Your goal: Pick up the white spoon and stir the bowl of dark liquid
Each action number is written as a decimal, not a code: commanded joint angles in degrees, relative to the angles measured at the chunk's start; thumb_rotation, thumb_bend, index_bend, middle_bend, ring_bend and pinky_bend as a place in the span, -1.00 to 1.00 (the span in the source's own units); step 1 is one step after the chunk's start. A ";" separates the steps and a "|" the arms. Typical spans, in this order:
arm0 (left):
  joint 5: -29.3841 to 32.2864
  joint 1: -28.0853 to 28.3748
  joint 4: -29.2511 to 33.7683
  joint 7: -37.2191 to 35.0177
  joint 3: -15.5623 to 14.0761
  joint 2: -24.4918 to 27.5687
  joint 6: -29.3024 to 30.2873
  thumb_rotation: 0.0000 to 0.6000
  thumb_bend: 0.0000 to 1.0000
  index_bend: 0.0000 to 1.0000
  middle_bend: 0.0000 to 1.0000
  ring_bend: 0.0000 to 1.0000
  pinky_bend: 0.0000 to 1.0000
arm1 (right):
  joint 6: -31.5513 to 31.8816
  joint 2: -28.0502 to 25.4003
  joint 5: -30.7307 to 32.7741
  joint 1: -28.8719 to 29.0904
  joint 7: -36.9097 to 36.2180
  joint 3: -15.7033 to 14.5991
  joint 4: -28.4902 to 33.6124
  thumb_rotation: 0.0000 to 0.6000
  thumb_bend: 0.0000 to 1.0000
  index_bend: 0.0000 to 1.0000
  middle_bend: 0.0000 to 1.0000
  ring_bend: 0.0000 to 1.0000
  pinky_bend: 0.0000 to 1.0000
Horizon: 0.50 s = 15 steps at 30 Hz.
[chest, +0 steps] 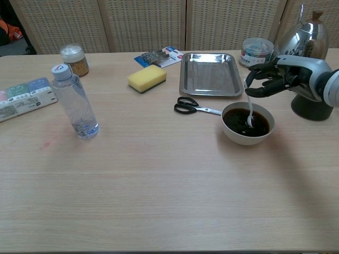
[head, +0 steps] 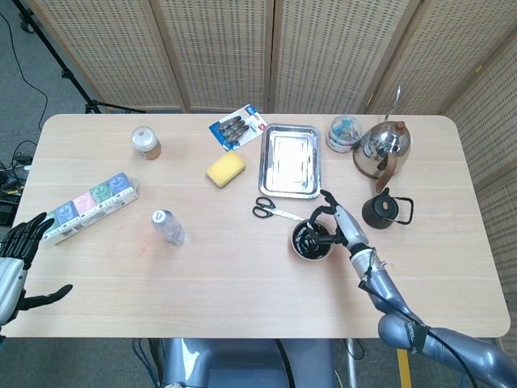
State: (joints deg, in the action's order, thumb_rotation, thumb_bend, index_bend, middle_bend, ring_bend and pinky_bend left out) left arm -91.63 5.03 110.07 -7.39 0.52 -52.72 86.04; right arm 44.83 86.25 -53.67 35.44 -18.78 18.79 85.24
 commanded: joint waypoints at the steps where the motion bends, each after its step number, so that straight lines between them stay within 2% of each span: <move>1: -0.12 -0.01 0.08 0.35 -0.06 -0.13 0.01 1.00 -1.00 -1.00 -1.00 -1.00 -1.00 | -1.01 -1.23 -0.48 -0.49 -0.57 -0.51 0.85 1.00 -0.07 0.11 -1.00 -1.00 -1.00; 3: -0.16 0.01 0.17 0.68 -0.12 -0.25 -0.09 1.00 -1.00 -1.00 -1.00 -1.00 -1.00 | -2.29 -2.38 -1.00 -0.59 -0.86 -0.96 1.61 1.00 -0.53 -0.08 -1.00 -1.00 -1.00; 5: -0.11 0.03 0.20 0.84 -0.13 -0.31 -0.14 1.00 -1.00 -1.00 -1.00 -1.00 -1.00 | -2.47 -2.94 -1.57 -0.65 -0.94 -1.05 2.05 1.00 -0.87 -0.28 -1.00 -1.00 -1.00; 6: -0.08 0.04 0.23 0.91 -0.11 -0.34 -0.16 1.00 -1.00 -1.00 -1.00 -1.00 -1.00 | -2.30 -3.18 -1.99 -0.75 -1.01 -1.08 2.39 1.00 -0.97 -0.38 -1.00 -1.00 -1.00; 9: 0.00 0.07 0.22 1.00 -0.08 -0.39 -0.20 1.00 -1.00 -1.00 -1.00 -1.00 -1.00 | -1.83 -3.76 -2.88 -0.99 -1.16 -1.08 3.28 1.00 -1.00 -0.51 -1.00 -1.00 -1.00; 15: -0.15 0.00 0.17 0.91 -0.13 -0.33 -0.04 1.00 -1.00 -1.00 -1.00 -1.00 -1.00 | 0.30 -6.64 -6.03 -2.26 -1.28 -1.20 7.53 1.00 -1.00 -0.56 -1.00 -1.00 -1.00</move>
State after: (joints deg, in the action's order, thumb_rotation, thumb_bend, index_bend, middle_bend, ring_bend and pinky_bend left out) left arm -91.77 5.04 110.24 -6.48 0.40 -53.06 85.99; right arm 44.27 80.70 -58.50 33.75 -20.06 17.71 91.48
